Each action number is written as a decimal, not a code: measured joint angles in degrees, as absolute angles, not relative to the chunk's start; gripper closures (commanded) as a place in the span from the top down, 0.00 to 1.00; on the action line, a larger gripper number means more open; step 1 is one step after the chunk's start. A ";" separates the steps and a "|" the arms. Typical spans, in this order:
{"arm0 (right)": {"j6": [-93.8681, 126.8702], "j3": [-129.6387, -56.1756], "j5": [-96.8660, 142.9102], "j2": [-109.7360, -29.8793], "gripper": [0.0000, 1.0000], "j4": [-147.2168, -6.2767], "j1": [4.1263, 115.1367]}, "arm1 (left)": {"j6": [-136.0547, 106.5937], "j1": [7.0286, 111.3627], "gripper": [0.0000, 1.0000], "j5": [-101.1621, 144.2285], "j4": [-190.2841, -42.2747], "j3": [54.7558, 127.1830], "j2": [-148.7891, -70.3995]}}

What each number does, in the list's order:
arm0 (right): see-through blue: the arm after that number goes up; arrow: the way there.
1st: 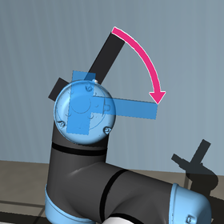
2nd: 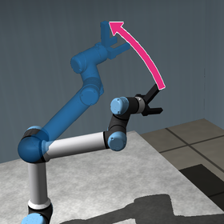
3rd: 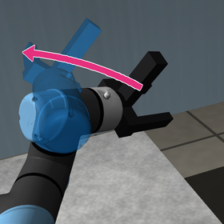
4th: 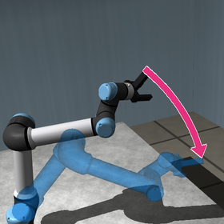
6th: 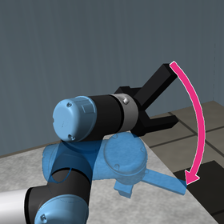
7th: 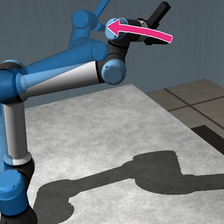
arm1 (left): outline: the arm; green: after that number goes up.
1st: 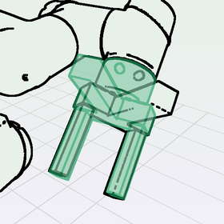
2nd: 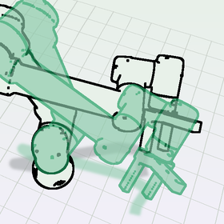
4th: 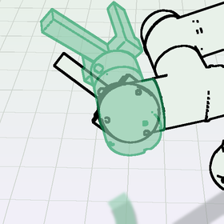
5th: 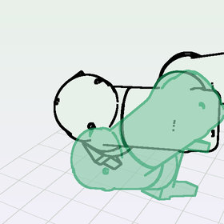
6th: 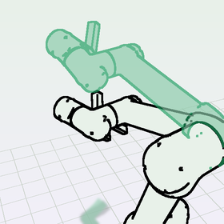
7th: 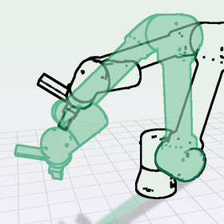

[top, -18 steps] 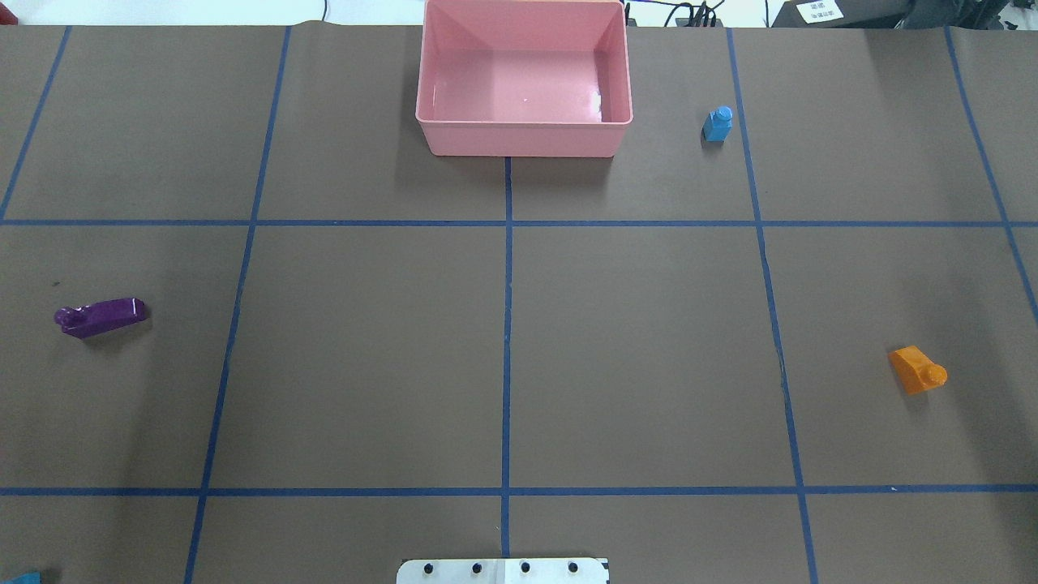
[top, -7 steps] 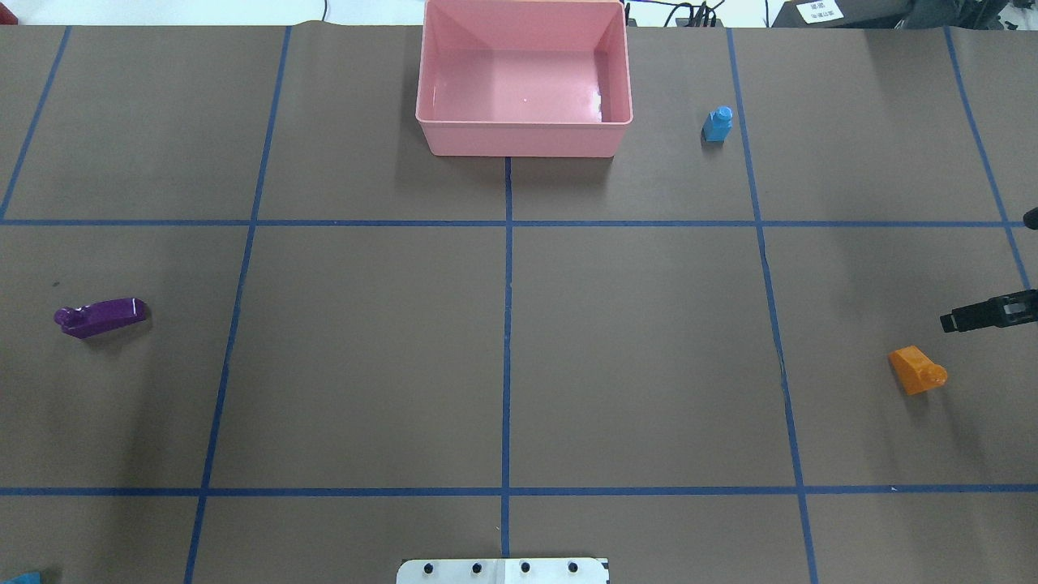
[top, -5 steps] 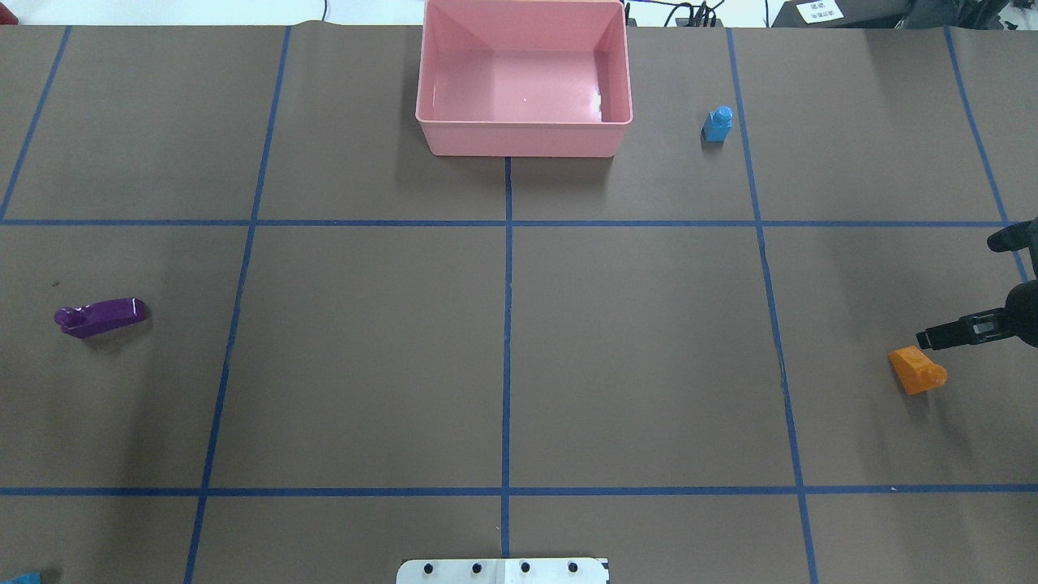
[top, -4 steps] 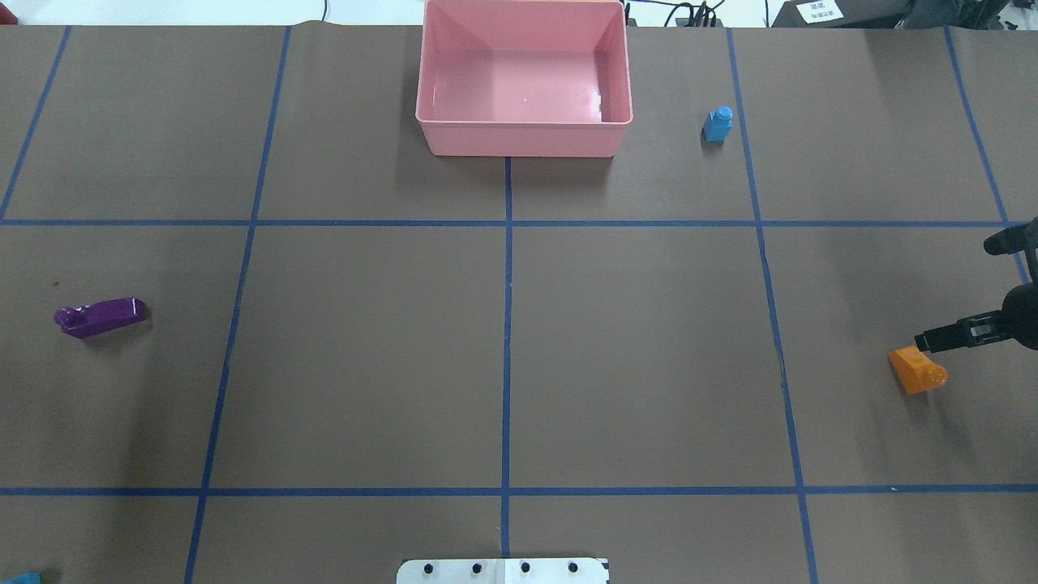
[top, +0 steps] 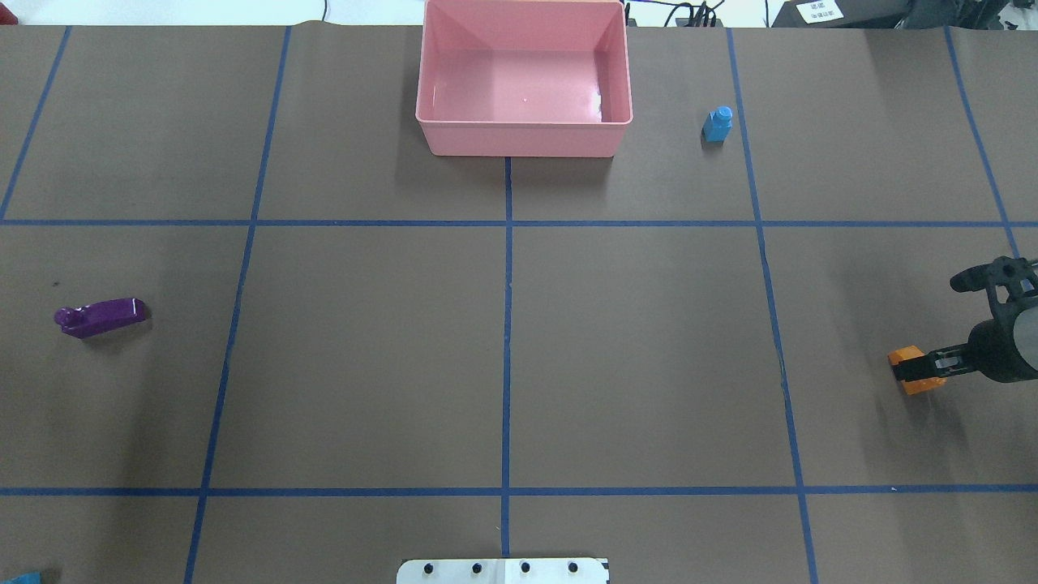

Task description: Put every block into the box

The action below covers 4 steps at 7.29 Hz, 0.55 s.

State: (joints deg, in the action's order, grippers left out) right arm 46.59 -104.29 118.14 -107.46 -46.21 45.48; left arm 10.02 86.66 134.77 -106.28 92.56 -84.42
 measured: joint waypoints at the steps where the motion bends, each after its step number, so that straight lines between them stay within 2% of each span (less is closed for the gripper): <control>1: 46.79 -104.18 118.01 -107.81 0.37 -46.04 45.20 | 10.02 86.66 1.00 134.78 -106.32 92.57 -84.40; 2: 46.71 -104.09 117.85 -108.27 0.10 -45.99 45.10 | 10.02 86.66 1.00 134.78 -106.34 92.59 -84.42; 3: 46.58 -104.04 117.75 -108.60 0.00 -45.96 45.11 | 10.02 86.66 1.00 134.80 -106.34 92.61 -84.44; 4: 46.50 -104.13 117.71 -108.70 0.00 -45.99 45.08 | 10.02 86.66 1.00 134.81 -106.35 92.62 -84.46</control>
